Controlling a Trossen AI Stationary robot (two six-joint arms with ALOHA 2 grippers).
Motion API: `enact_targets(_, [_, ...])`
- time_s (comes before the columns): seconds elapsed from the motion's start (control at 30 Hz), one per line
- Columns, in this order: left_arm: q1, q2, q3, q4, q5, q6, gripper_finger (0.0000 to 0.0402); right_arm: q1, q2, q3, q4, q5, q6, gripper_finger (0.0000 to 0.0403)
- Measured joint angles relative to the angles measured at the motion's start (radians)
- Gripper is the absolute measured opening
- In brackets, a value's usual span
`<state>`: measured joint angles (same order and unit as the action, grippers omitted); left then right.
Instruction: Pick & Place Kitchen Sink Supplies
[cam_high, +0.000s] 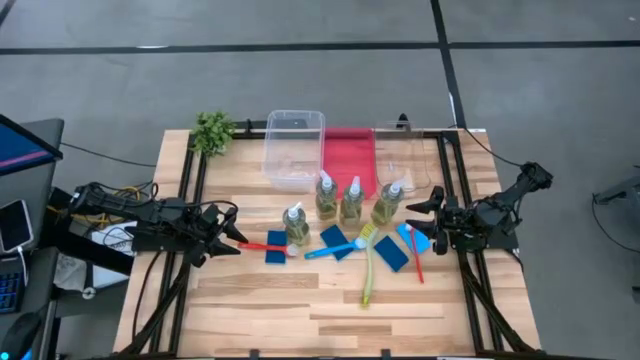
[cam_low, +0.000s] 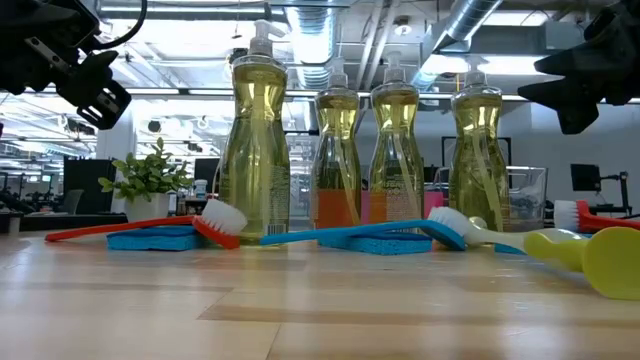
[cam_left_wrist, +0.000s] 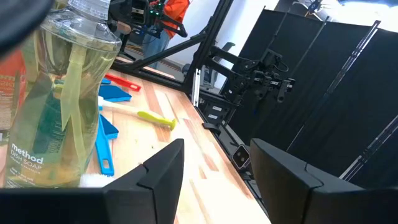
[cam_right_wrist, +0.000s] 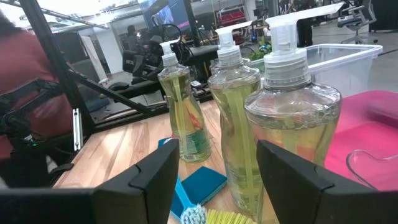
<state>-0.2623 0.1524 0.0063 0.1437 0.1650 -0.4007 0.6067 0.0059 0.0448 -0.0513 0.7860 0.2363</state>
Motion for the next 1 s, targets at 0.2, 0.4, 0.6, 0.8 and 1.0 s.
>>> enact_targets(0.2, [0.000, 0.000, 0.000, 0.000, 0.000, 0.000, 0.0186, 0.000, 0.000, 0.000, 0.000, 0.000, 0.000, 0.0209])
enact_targets(0.4, [0.000, 0.000, 0.000, 0.000, 0.000, 0.000, 0.0186, 0.000, 0.000, 0.000, 0.000, 0.000, 0.000, 0.0209])
enact_targets(0.6, [0.000, 0.000, 0.000, 0.000, 0.000, 0.000, 0.0186, 0.000, 0.000, 0.000, 0.000, 0.000, 0.000, 0.0209])
enact_targets(0.8, [0.000, 0.000, 0.000, 0.035, -0.038, 0.032, 0.0186, 0.000, 0.000, 0.000, 0.000, 0.000, 0.000, 0.0209])
enact_targets(1.0, [0.000, 0.000, 0.000, 0.107, -0.067, 0.024, 0.0186, 0.000, 0.000, 0.000, 0.000, 0.000, 0.000, 0.0209])
